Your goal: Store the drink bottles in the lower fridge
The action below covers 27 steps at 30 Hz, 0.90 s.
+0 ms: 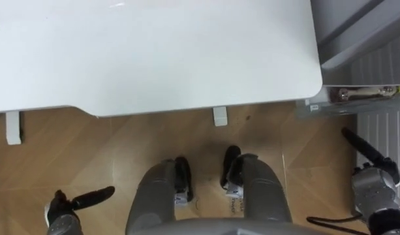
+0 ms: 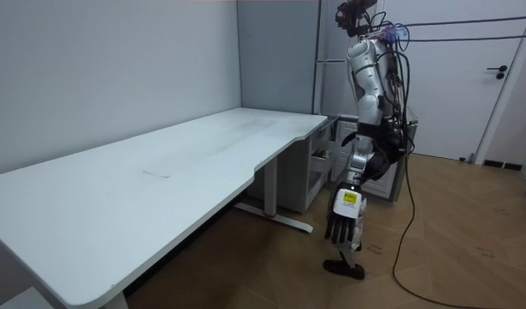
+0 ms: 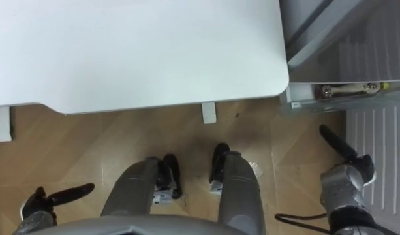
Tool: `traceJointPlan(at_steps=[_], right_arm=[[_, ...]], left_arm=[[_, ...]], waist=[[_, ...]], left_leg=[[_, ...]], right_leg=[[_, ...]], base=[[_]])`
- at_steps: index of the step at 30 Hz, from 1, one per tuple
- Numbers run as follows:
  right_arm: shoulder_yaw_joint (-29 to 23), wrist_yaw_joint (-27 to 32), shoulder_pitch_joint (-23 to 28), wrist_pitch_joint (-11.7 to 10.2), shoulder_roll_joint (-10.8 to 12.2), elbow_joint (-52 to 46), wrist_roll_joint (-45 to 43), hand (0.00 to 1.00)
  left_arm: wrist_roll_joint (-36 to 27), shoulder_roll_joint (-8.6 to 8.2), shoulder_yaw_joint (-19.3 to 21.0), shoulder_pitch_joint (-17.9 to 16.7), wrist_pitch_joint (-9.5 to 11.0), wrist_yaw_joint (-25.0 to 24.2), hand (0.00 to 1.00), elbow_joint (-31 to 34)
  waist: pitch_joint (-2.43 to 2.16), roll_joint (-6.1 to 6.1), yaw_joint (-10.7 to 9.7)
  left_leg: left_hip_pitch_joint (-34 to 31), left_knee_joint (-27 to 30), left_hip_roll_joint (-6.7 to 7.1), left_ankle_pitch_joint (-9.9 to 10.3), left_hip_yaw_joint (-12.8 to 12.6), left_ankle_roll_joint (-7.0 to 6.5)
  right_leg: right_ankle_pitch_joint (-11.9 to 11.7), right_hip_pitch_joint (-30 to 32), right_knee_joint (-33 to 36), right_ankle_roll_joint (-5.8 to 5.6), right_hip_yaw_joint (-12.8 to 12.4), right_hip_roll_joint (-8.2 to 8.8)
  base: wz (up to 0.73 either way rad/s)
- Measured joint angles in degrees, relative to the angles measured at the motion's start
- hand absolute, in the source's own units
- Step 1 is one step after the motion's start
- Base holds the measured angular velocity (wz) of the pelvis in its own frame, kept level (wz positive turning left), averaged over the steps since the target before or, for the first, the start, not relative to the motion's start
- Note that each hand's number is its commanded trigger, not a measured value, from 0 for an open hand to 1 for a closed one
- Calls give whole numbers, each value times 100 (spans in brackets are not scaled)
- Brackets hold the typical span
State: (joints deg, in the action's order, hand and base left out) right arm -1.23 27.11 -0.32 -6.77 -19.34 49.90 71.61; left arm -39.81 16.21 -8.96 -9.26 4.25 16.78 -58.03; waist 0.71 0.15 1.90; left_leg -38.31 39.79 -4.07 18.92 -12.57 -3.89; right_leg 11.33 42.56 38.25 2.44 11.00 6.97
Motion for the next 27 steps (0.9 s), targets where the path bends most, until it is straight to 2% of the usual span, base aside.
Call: traceJointPlan(at_steps=[3, 6, 9, 13, 16, 23, 27], right_arm=[[-4, -54, -223, 1, 4, 372, 63, 0], [-4, -161, -406, 5, 1, 526, 147, 0], [-7, -238, -934, 50, -74, 713, 648, 0], [-9, -308, -1457, 53, -181, 871, 778, 0], [-8, -360, -1807, 57, -331, 904, 800, 0], [-16, -306, -2705, 79, -975, 1246, 644, 0], [-7, 45, -2788, 171, -1025, 1269, 651, 0]], left_arm=[[0, 2, -1, 1, -1, 0, 0, 7], [1, 4, 1, 6, -1, 0, 0, 72], [1, 6, -14, 16, -3, 12, 0, 67], [-3, 7, -23, 50, 0, 71, 0, 66], [4, 14, -27, 73, 1, 76, 0, 64], [10, 27, -45, 106, -5, 183, 0, 62], [45, 36, -44, 121, -3, 201, 0, 49]], waist=[[1, 6, 1], [6, 16, 5], [25, 21, 17], [59, 25, 28], [105, -23, 78], [133, -59, 290], [146, -78, 327]], left_leg=[[-101, 12, 79, -3, -7, -4], [-353, 152, 78, -3, -37, -8], [-616, 301, 78, 5, -99, -21], [-943, 525, 92, 25, -107, -40], [-1191, 660, 152, 36, -95, -30], [-1869, 1354, 147, 195, 25, -9], [-2024, 1614, 147, 285, 157, 38]], right_leg=[[59, 169, 154, 3, -7, 87], [74, 458, 329, 20, -83, 107], [96, 781, 534, 49, -150, 141], [167, 1142, 806, 82, -157, 211], [248, 1429, 1058, 114, -167, 309], [500, 2032, 1753, 215, -103, 452], [639, 2101, 1979, 246, -17, 509]], base=[[7], [0], [-3], [6], [17], [13], [15]])
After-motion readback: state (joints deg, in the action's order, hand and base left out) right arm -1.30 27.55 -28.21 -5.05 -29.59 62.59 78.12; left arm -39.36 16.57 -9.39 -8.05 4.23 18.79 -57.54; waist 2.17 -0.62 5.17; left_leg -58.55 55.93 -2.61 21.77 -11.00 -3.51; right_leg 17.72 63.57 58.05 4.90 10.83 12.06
